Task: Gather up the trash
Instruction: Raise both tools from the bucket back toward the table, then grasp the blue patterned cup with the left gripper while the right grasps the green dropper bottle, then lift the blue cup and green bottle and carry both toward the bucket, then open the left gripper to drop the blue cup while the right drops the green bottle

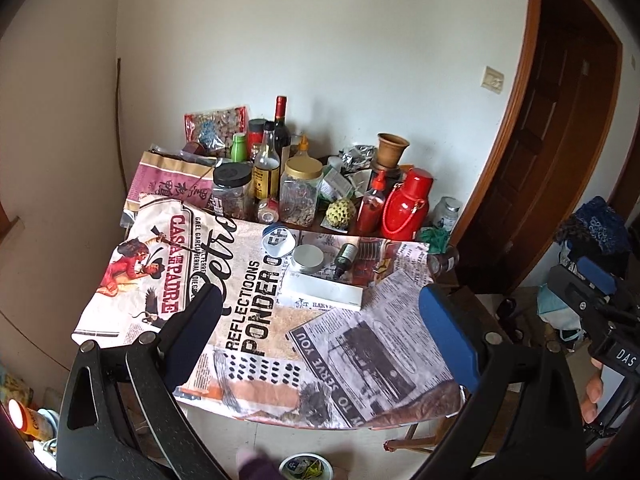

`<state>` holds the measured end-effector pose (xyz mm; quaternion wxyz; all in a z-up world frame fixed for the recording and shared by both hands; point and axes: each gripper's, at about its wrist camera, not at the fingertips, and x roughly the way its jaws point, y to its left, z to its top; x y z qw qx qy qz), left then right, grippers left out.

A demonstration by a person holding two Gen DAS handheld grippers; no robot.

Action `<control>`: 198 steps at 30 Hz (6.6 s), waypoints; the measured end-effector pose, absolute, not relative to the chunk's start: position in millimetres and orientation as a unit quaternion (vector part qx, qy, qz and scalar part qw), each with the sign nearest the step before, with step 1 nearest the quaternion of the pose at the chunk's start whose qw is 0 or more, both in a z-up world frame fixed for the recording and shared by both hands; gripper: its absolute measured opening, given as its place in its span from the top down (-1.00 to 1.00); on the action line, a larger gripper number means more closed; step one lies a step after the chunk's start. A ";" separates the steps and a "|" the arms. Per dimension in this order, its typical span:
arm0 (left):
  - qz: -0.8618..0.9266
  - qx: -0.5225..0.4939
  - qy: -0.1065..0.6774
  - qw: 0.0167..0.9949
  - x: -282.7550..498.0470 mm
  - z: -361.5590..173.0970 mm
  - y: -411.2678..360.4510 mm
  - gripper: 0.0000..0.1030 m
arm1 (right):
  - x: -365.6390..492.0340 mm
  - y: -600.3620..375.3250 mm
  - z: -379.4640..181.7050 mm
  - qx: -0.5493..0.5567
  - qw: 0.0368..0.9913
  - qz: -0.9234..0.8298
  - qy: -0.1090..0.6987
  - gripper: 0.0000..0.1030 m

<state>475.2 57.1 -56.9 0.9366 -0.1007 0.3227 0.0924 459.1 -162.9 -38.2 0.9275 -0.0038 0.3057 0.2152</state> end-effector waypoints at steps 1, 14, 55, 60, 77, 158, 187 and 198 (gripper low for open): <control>0.091 -0.101 0.327 0.935 484.1 -59.8 62.9 -0.92 | 465.7 -158.8 -41.0 -0.002 0.926 0.213 0.311 -0.98; 0.063 -0.077 0.385 0.917 614.2 -111.8 158.2 -0.92 | 573.8 -89.8 -101.4 0.054 0.900 0.155 0.405 -0.98; 0.039 -0.131 0.515 0.846 792.6 -310.1 241.8 0.90 | 709.8 13.8 -300.7 0.049 0.792 0.097 0.600 0.23; 0.043 -0.118 0.494 0.860 779.4 -283.0 235.8 0.91 | 689.2 5.1 -263.1 0.046 0.815 0.112 0.566 0.24; 0.036 -0.074 0.376 0.923 671.3 -140.4 151.2 0.91 | 590.1 -99.5 -105.9 0.049 0.906 0.156 0.390 0.24; 0.006 -0.118 0.443 0.889 193.4 -246.6 49.6 0.91 | 197.8 -161.7 -199.6 0.038 0.857 0.195 0.475 0.24; 0.024 -0.146 0.642 0.752 278.8 -628.9 32.6 0.91 | 263.2 -145.1 -520.7 0.031 0.746 0.210 0.631 -0.19; -0.002 -0.143 0.689 0.711 307.0 -661.1 12.3 0.21 | 270.1 -165.3 -520.9 0.035 0.744 0.177 0.644 -0.19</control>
